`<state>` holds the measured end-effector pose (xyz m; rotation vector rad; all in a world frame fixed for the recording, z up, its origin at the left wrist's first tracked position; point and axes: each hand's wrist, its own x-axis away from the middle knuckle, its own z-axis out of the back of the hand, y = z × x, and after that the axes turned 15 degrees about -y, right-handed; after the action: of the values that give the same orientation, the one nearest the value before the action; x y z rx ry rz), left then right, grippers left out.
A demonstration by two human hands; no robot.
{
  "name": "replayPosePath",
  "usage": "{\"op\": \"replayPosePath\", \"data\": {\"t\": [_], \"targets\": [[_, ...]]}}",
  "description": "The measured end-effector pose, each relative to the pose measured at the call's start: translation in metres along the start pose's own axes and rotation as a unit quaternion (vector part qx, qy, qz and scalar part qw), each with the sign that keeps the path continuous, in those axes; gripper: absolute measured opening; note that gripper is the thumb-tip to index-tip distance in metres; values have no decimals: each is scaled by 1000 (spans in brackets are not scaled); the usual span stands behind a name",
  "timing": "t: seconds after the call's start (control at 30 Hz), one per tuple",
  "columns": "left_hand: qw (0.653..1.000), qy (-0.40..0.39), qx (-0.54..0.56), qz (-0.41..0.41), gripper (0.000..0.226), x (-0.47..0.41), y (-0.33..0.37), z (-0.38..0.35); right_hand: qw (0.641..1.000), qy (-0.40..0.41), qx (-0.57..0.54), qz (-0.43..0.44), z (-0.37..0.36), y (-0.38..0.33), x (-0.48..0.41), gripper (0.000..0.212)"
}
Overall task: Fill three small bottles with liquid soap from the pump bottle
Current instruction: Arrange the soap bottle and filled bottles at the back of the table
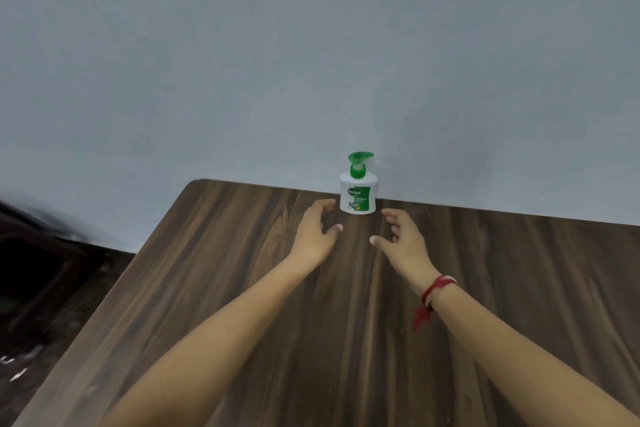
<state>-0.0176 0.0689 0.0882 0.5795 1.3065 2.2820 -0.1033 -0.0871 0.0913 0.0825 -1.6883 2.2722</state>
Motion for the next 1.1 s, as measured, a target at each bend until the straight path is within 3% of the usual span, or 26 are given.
{"op": "replayPosePath", "data": {"t": [0.17,0.53,0.87,1.0,1.1], "targets": [[996,-86,-7,-31,46,104,24,3,998,-35,-46,13,-18,-9,109,46],[989,-112,-66,-64,37,232,26,-15,997,-70,-24,1,-45,16,249,33],[982,-147,-93,-68,36,287,9,-33,975,-210,66,-41,-59,82,311,66],[975,-156,-127,-93,36,299,4,-41,935,-324,122,-76,-64,90,332,66],[973,-171,-132,-85,38,301,2,-43,932,-330,121,-89,-77,93,338,65]]}}
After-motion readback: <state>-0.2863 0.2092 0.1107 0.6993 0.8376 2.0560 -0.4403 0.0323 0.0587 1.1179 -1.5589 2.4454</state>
